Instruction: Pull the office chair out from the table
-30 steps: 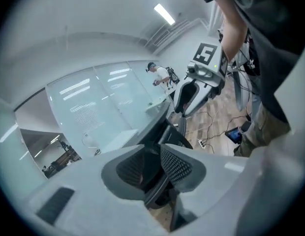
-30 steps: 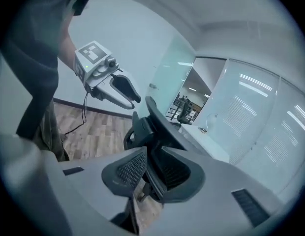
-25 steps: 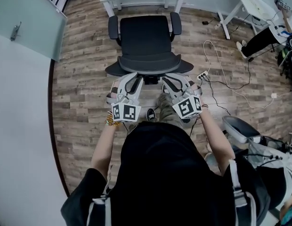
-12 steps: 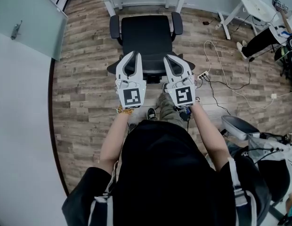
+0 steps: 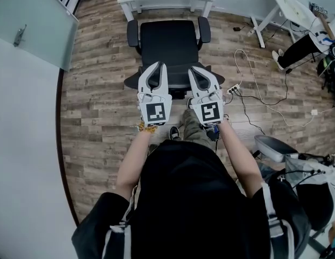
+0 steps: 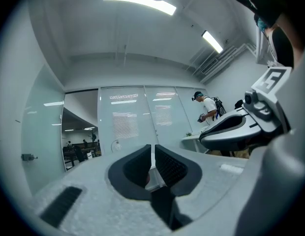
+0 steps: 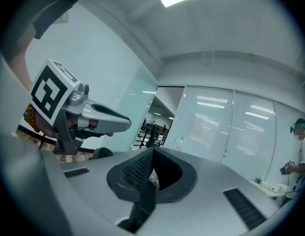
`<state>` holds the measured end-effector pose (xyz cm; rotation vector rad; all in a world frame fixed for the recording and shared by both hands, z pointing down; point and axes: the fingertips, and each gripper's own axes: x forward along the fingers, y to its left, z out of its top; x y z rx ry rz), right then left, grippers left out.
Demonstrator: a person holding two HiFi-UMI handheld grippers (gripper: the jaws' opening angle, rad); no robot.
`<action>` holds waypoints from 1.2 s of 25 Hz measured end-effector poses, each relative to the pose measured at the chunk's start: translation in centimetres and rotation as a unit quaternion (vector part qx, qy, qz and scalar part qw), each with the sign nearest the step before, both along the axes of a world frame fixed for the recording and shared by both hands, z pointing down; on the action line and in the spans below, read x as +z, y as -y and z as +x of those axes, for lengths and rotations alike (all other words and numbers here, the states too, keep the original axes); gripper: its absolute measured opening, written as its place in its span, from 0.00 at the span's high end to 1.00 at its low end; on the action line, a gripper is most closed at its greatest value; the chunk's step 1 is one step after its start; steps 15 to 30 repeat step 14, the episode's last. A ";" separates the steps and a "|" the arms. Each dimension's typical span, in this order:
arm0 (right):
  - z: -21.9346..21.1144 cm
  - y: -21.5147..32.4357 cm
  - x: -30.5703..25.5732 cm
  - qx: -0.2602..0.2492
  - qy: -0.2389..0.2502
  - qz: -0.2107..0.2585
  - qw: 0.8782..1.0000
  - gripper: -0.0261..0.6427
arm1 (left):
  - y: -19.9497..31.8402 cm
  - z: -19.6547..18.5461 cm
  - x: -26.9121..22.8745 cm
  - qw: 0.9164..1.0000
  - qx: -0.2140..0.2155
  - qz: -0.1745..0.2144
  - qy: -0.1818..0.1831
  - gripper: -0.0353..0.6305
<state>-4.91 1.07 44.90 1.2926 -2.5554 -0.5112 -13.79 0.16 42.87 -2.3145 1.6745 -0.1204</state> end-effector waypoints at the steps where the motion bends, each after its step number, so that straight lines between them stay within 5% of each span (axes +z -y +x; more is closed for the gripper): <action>1: 0.0 0.1 0.1 0.001 -0.002 -0.001 1.000 0.95 | 0.1 0.1 0.1 1.000 0.001 -0.001 0.000 0.89; 30: 0.3 1.3 0.6 0.007 -0.005 -0.008 1.000 0.95 | 1.3 0.2 0.5 1.000 0.001 -0.008 0.002 0.89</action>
